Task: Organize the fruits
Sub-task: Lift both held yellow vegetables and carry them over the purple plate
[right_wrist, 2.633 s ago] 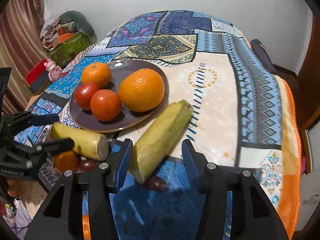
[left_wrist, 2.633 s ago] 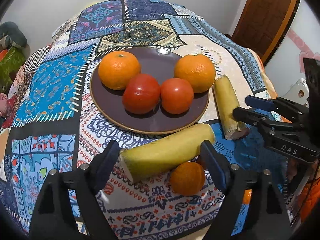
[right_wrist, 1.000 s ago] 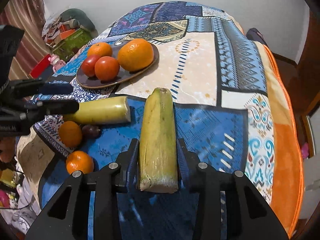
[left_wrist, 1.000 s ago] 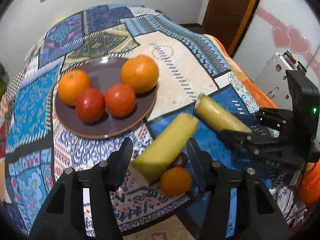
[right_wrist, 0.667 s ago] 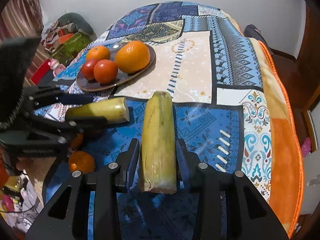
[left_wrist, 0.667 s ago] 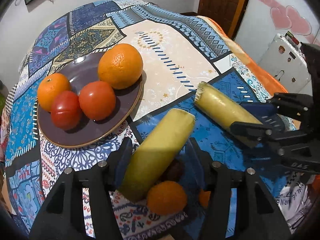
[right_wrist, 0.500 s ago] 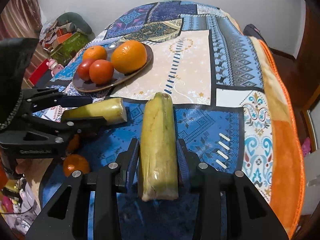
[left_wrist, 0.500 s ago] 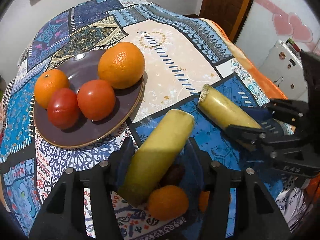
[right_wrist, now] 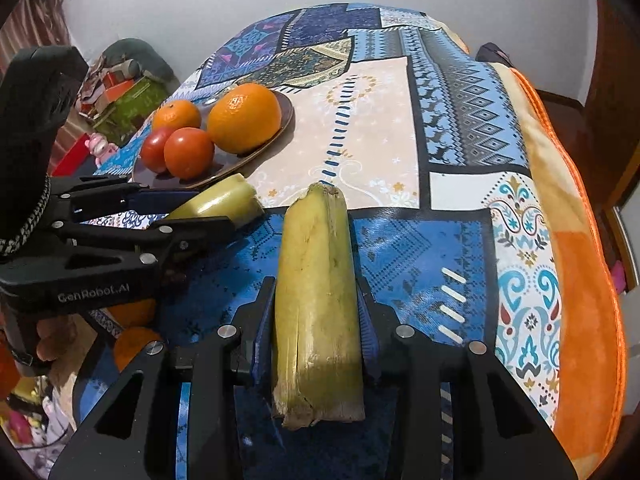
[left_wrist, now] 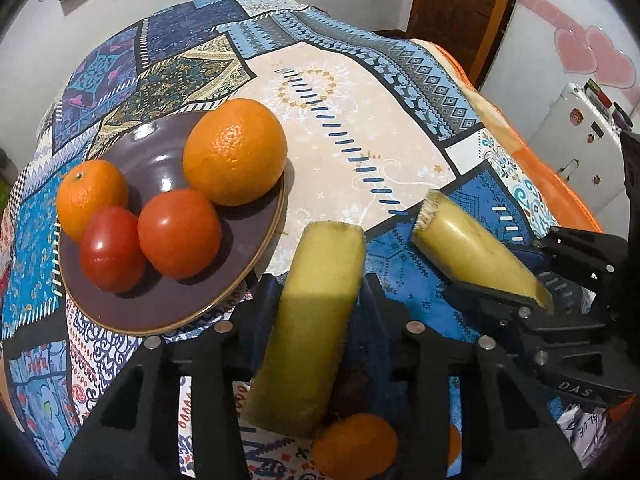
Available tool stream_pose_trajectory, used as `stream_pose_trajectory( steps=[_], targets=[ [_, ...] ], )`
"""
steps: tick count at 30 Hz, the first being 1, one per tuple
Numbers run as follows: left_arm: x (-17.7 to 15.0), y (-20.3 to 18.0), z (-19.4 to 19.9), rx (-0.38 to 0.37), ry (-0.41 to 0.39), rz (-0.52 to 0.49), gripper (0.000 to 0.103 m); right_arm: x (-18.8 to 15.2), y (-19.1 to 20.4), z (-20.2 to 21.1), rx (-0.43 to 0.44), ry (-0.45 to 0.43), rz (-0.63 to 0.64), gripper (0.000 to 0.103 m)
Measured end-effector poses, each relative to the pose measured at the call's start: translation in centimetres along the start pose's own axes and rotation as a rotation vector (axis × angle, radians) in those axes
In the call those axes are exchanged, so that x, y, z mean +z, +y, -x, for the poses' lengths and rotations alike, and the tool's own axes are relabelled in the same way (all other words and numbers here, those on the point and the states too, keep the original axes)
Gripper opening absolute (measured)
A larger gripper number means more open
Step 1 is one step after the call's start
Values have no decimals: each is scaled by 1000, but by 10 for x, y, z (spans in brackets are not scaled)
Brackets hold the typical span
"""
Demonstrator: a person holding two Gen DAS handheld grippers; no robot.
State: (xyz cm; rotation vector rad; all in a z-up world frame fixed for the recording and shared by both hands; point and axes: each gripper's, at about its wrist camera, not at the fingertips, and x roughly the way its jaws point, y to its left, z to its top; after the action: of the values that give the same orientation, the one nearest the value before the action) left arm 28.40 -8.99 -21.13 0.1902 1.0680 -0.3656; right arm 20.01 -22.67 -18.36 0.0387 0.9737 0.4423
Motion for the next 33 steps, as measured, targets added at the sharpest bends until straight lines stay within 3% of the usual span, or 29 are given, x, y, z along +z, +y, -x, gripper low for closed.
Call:
stream_pose_trajectory(
  steps=[3,8,19,24,33],
  targets=[
    [-4,4,1,-5,14,-1,43,-2,0,0,2,8,0,35],
    [-16,17,-1,-44,33,32,44,-6,-10,2,87,12,-75,38],
    [-13,6,-2,-12,22,20,38,-3,3,-1,9,14,0,34],
    [-12,-1,11,18,-14,-3,37,3,2,7,16,-19,-19,34],
    [-7,12,68,10,-134,49,37,28,13,37,12,-117,8,34]
  ],
)
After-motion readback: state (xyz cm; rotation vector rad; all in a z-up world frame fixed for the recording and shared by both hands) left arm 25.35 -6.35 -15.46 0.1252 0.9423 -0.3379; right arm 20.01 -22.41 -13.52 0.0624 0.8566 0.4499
